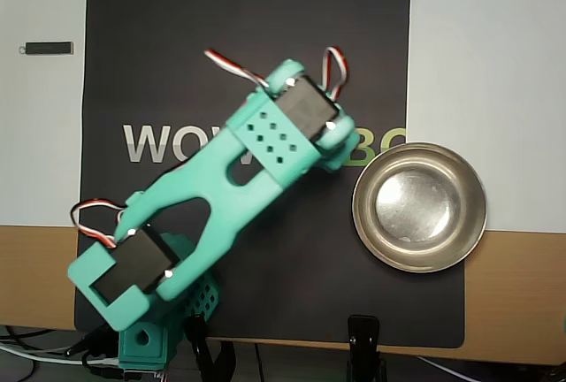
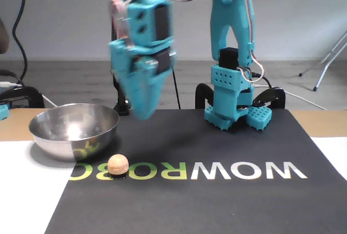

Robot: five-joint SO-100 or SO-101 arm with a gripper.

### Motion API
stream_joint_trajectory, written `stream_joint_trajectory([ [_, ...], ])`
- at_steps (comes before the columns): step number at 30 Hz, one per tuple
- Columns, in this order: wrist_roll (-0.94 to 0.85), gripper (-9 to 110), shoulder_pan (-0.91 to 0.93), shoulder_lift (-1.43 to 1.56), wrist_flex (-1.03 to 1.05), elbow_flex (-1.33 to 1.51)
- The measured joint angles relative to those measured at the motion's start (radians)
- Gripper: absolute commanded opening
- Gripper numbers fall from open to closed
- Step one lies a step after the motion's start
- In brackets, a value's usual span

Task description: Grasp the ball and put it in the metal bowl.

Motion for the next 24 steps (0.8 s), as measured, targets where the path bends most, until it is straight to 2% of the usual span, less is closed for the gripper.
stream_joint_trajectory([
  [16,0.000,1,0.031,-0.066,-0.100,-0.011],
  [24,0.000,21,0.041,-0.066,-0.100,-0.011],
])
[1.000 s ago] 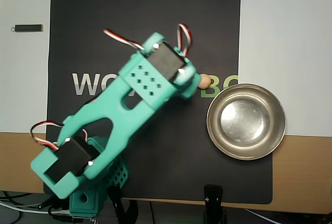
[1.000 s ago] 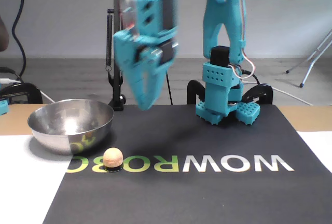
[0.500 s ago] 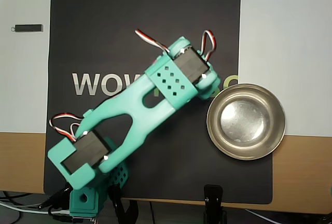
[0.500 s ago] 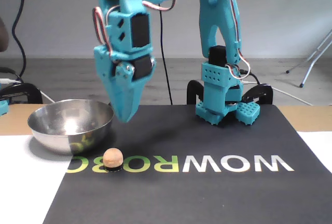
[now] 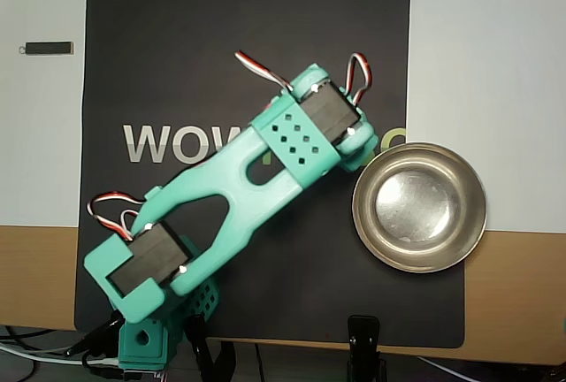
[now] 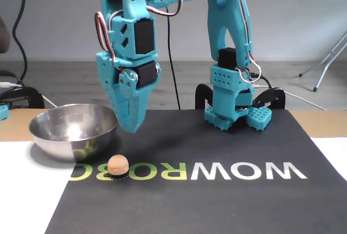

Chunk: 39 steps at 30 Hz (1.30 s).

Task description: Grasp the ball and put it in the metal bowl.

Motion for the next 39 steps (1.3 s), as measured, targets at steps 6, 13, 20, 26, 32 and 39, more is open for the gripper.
stream_joint_trajectory([
  [6,0.000,20,0.006,-0.011,-0.037,0.000],
  [13,0.000,20,0.014,-0.051,-0.117,0.000],
  [20,0.000,20,0.017,-0.051,-0.121,0.000],
  [26,0.000,20,0.017,-0.051,-0.121,0.000],
  [32,0.000,21,0.017,-0.051,-0.121,0.000],
  [39,0.000,21,0.017,-0.051,-0.121,0.000],
])
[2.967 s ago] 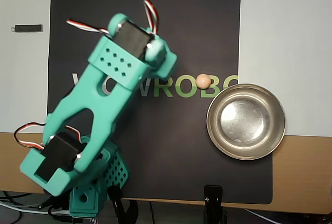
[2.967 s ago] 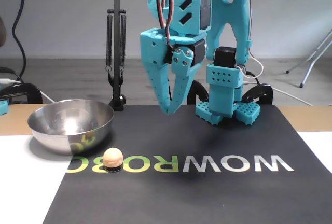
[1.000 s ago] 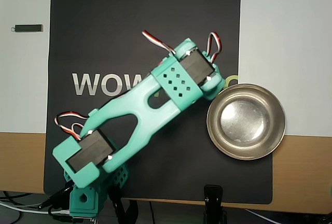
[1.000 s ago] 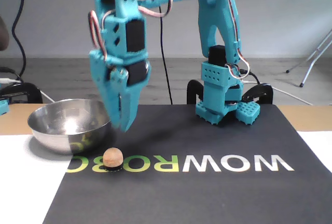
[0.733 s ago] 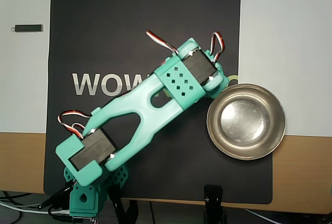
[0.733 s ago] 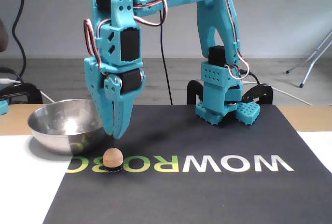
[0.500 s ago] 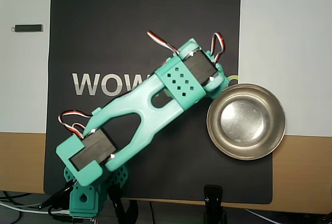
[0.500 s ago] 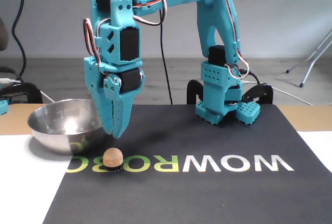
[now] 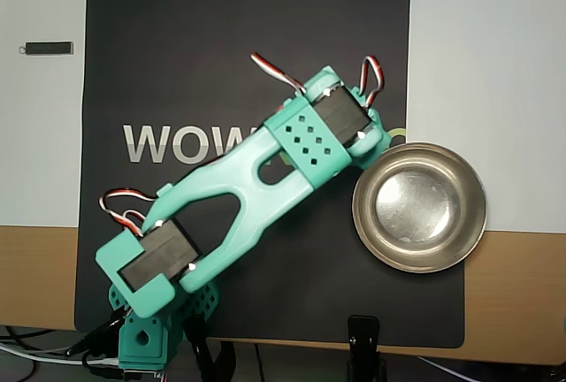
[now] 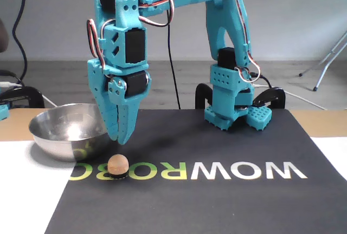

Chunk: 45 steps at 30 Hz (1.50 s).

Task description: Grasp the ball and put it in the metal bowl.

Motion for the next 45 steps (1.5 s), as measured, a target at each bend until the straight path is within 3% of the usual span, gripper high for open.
stream_joint_trajectory([
  [4,0.000,22,0.000,0.000,0.000,0.000],
  [10,0.000,43,0.000,0.000,0.000,0.000],
  [45,0.000,45,-0.005,-0.098,-0.055,0.000],
])
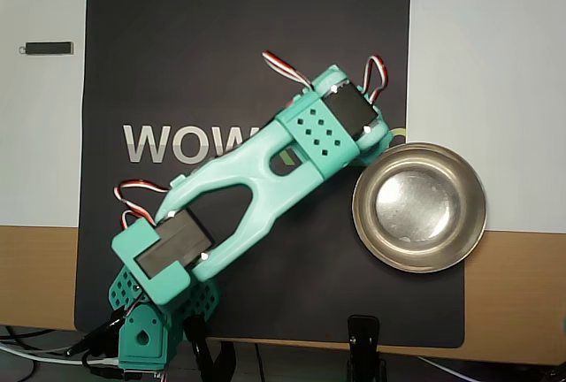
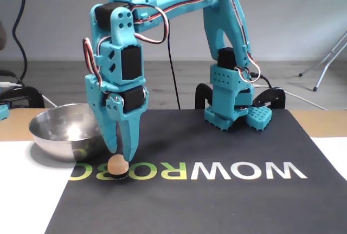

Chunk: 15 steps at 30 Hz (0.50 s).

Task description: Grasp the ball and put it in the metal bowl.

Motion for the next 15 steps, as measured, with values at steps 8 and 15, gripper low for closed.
stream_joint_trajectory([
  [8,0.000,45,0.003,-0.018,0.000,-0.009],
  [15,0.000,55,0.003,-0.020,0.000,-0.009],
])
